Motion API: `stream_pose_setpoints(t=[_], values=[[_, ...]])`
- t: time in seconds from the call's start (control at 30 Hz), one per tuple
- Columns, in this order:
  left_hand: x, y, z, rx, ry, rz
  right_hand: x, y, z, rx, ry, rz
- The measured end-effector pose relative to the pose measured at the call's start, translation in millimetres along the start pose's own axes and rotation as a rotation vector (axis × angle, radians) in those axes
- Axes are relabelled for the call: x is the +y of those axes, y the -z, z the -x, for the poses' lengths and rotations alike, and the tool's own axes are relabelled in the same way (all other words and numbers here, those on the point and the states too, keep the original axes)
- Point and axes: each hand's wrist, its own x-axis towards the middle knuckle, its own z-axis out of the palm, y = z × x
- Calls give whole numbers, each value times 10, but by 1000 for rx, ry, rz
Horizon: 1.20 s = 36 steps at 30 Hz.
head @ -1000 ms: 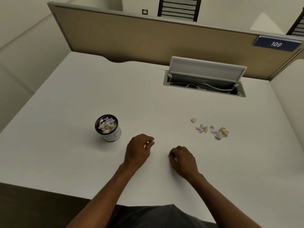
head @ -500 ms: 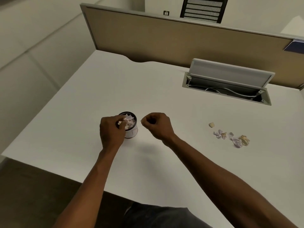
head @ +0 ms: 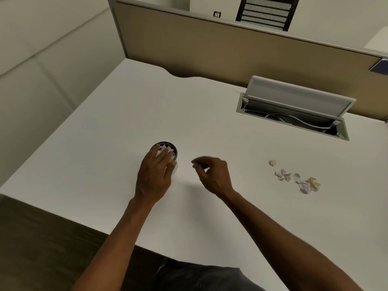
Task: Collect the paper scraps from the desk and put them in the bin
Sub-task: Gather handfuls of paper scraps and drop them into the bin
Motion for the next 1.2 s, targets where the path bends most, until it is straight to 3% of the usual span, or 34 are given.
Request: stream_pose_setpoints(t=[0.1, 0.2, 0.37, 0.47, 0.53, 0.67, 0.83, 1.0, 1.1, 1.2], values=[[-18, -59, 35, -84, -17, -41, 364, 129, 483, -40, -106, 10], [-39, -94, 14, -58, 5, -12, 701, 266, 953, -48, -206, 14], [105, -139, -75, 190, -25, 86, 1149, 647, 1416, 103, -400, 8], [353, -223, -149, 252, -45, 142, 1366, 926, 1501, 243, -485, 19], [624, -342, -165, 210, -104, 209, 1492, 1102, 1502, 332, -491, 65], [1218, -700, -9, -48, -241, 335, 1694, 1481, 1375, 492, -459, 250], [1686, -1083, 150, -268, -302, 374, 1936, 1882, 1042, 258, -484, 446], [1881, -1259, 82, -361, -318, 354, 2011, 1855, 933, 67, -480, 566], [1962, -1358, -68, -382, -319, 335, 2008, 1697, 1064, 18, -403, 609], [2085, -1484, -271, -407, -363, 279, 1919, 1546, 1212, 45, -272, 502]])
